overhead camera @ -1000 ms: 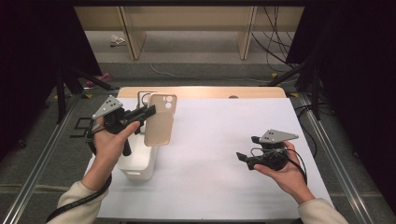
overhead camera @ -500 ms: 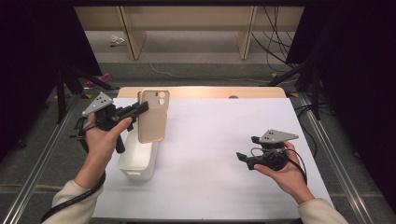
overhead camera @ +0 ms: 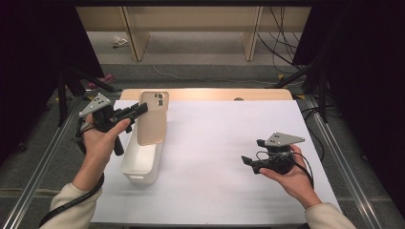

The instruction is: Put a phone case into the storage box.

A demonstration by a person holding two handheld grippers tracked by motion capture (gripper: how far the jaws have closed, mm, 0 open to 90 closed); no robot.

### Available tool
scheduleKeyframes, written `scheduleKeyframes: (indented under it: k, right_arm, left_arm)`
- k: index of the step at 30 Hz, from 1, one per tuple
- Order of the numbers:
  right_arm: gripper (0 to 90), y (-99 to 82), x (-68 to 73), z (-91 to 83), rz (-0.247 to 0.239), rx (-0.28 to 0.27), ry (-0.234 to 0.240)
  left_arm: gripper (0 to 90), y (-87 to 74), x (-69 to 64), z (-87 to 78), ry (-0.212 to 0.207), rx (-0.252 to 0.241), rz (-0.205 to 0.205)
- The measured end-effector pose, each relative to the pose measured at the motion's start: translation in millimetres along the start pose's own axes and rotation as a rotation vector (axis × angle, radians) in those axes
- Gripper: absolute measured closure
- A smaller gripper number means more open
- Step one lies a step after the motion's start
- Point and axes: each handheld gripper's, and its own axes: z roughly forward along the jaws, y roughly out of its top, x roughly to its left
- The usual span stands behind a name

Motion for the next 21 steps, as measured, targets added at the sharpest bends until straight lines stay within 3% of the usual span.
scheduleKeyframes:
  k: [21]
  right_arm:
    - [16.3, -0.4, -1.3, 0.2, 0.009, -0.004, 0.000]
  left_arm:
    - [81.1, 4.4, 15.4, -3.4, 0.007, -0.002, -0.007]
